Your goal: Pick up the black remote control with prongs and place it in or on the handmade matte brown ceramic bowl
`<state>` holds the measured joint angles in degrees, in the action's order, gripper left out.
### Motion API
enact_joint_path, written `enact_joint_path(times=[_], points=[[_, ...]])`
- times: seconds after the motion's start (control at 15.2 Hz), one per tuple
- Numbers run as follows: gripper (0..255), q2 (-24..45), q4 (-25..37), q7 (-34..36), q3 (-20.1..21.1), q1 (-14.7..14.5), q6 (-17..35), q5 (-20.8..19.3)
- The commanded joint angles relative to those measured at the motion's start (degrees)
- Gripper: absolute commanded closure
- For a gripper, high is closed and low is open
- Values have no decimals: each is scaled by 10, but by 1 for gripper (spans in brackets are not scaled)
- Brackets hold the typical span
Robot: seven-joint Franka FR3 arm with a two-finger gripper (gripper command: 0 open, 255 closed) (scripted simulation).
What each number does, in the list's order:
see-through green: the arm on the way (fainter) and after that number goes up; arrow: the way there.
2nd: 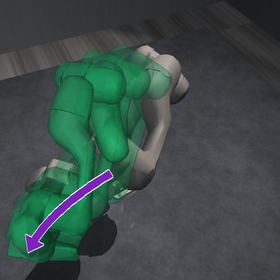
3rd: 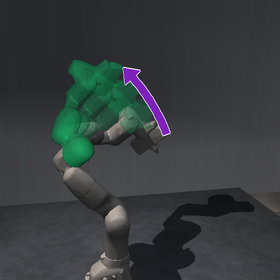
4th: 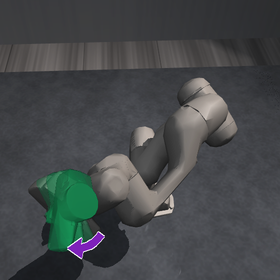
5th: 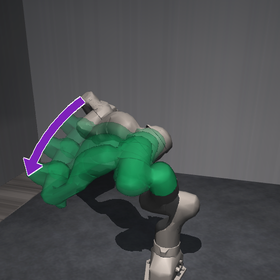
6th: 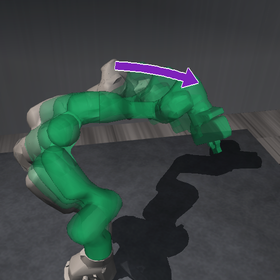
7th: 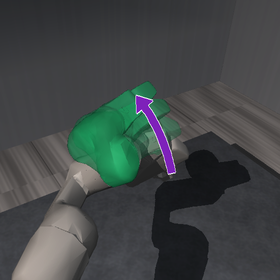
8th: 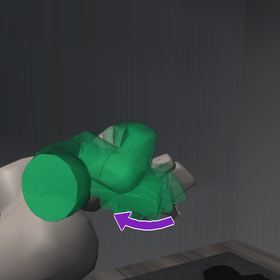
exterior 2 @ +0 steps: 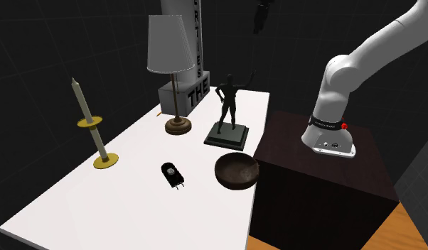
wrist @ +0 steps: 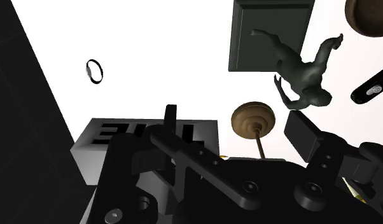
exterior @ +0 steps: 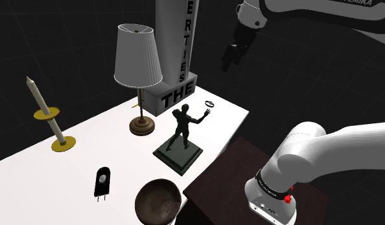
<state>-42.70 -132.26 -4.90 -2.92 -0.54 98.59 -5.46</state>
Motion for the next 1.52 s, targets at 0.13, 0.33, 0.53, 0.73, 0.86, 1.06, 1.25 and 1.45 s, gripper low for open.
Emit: enact_joint_path(times=[0.13,0.33,0.53,0.73,0.86,1.06,1.25,1.45], points=[[0,0,-24,29,20,-5,20,11],[0,7,-56,74,50,-12,53,27],[0,21,-81,118,81,-21,87,44],[0,44,-99,162,113,-30,123,61],[0,64,-107,192,135,-35,148,70],[0,100,-113,237,168,-42,186,83],[0,143,-112,284,201,-46,225,90],[0,194,-103,333,235,-47,263,90]])
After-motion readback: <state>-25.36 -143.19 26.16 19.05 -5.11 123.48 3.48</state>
